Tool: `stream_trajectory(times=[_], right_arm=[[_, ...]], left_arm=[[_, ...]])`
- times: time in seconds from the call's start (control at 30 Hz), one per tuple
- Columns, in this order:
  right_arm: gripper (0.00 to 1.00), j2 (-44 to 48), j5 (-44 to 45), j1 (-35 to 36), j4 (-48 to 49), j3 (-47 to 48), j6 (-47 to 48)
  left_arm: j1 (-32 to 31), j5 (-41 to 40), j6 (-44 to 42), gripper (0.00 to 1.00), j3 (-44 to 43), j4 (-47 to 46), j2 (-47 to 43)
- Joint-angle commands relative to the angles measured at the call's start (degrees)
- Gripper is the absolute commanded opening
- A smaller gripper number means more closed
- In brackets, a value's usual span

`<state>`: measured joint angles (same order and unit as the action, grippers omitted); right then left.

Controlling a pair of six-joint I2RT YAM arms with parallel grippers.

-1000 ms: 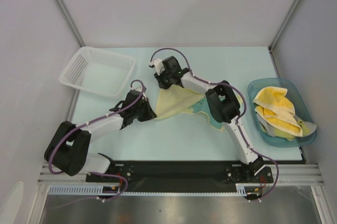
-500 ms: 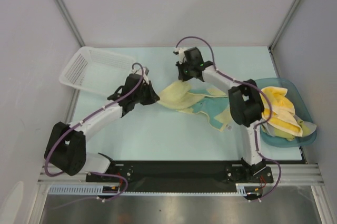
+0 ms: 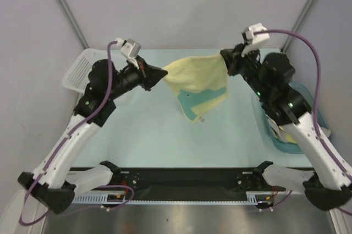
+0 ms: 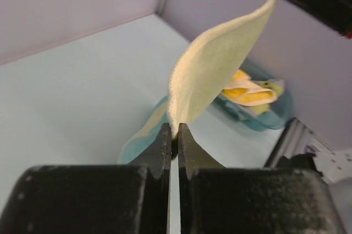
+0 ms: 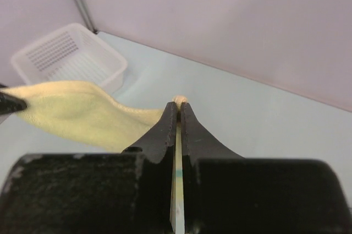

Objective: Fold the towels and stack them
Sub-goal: Flatten out the crumpled towel

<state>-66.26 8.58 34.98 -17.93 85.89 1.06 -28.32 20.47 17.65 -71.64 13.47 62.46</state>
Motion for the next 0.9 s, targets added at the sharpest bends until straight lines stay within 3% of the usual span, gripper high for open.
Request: stream_trajectory(times=[0.0,0.13,0.27,0.4,0.6,0.7,0.87], right_arm=[[0.00,8.82,3.81,3.77,-4.82,-5.19,-0.80],[0.00,19.38,2.95,7.81,-4.65,-9.95,-3.60],[0.00,23.28,-0.58,9.22,-5.62,-9.34,-7.20],[0.00,22.67,1.34,9.31,-7.02,-6.62,-8.18],[0.00,15.47,11.97,8.70,-9.23,-1.34,-3.80],[0.00,10.82,12.61,5.55,-7.21,-2.39,-2.03],[0.00,3.08,-1.79,-11.64,1.99,-7.48,-5.27]], left_arm=[[-2.17,12.23,3.26,0.00,1.67,-4.34,-5.75],[-9.37,12.04,3.26,0.00,1.06,-2.84,-9.01],[-13.34,10.39,3.36,0.00,-4.01,2.14,-8.41],[-15.28,3.02,2.30,0.00,-11.39,10.94,-5.16],[-14.49,-10.53,-3.23,0.00,-21.95,23.43,4.15],[-10.47,-8.27,-3.33,0.00,-22.67,22.04,8.89],[-2.54,-2.54,-2.78,0.00,-22.14,15.80,17.07]])
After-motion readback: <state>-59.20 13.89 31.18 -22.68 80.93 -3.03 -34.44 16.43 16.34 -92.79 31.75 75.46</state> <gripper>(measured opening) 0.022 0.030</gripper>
